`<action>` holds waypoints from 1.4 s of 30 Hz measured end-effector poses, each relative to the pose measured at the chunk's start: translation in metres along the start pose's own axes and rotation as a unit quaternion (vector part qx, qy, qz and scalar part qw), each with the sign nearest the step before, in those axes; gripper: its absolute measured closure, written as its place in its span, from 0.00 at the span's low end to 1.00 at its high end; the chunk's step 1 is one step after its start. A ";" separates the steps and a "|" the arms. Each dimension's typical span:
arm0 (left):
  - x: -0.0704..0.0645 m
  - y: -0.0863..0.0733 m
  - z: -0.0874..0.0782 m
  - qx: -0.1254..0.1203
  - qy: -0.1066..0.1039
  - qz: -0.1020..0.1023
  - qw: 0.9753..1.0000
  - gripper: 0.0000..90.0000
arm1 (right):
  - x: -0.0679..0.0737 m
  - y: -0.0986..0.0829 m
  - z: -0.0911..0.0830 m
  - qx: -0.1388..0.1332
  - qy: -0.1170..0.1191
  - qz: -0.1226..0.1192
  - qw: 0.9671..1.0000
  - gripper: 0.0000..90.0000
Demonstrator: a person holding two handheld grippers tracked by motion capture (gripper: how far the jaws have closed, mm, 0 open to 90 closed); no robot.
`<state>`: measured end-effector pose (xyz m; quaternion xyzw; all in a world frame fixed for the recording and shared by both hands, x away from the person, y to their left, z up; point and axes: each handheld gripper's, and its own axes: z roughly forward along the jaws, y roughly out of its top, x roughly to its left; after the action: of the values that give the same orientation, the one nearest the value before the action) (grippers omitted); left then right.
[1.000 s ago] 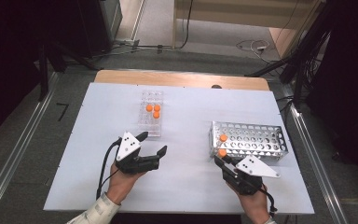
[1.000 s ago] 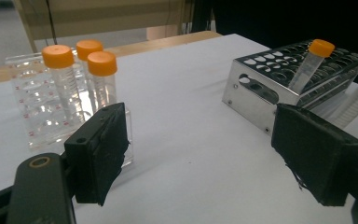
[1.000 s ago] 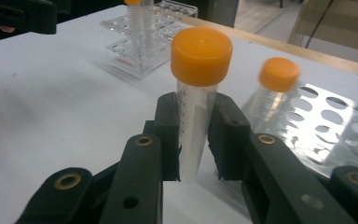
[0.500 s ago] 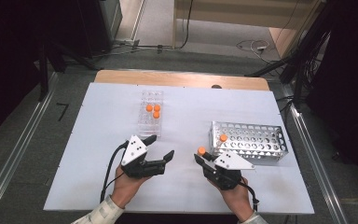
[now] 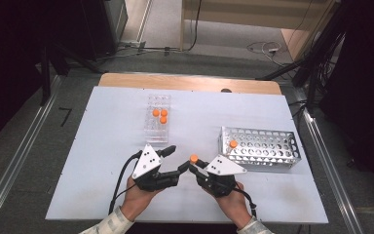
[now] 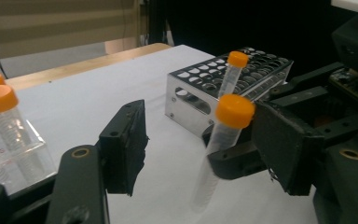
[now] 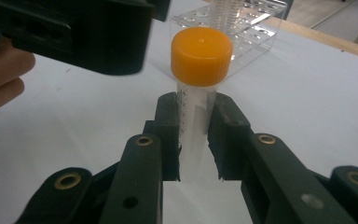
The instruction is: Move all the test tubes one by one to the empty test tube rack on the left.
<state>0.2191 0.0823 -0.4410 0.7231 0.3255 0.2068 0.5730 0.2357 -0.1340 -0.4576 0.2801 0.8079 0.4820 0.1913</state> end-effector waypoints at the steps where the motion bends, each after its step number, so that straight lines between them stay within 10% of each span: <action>1: -0.001 0.000 0.001 0.001 -0.003 0.002 1.000 0.41 | 0.002 0.001 0.001 0.001 0.002 0.001 1.000 0.80; 17: -0.006 -0.002 0.004 0.003 -0.016 0.020 1.000 0.72 | 0.014 0.006 0.009 -0.002 0.021 -0.009 1.000 0.80; 32: -0.006 -0.003 0.004 0.005 -0.015 0.022 1.000 0.78 | 0.014 0.006 0.008 0.000 0.024 -0.006 1.000 0.78; 42: 0.004 -0.001 -0.002 -0.003 -0.002 0.006 1.000 0.78 | 0.006 0.005 0.003 0.009 0.035 -0.008 0.999 0.38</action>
<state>0.2206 0.0864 -0.4420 0.7240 0.3194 0.2092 0.5745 0.2340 -0.1263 -0.4553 0.2583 0.8206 0.4827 0.1642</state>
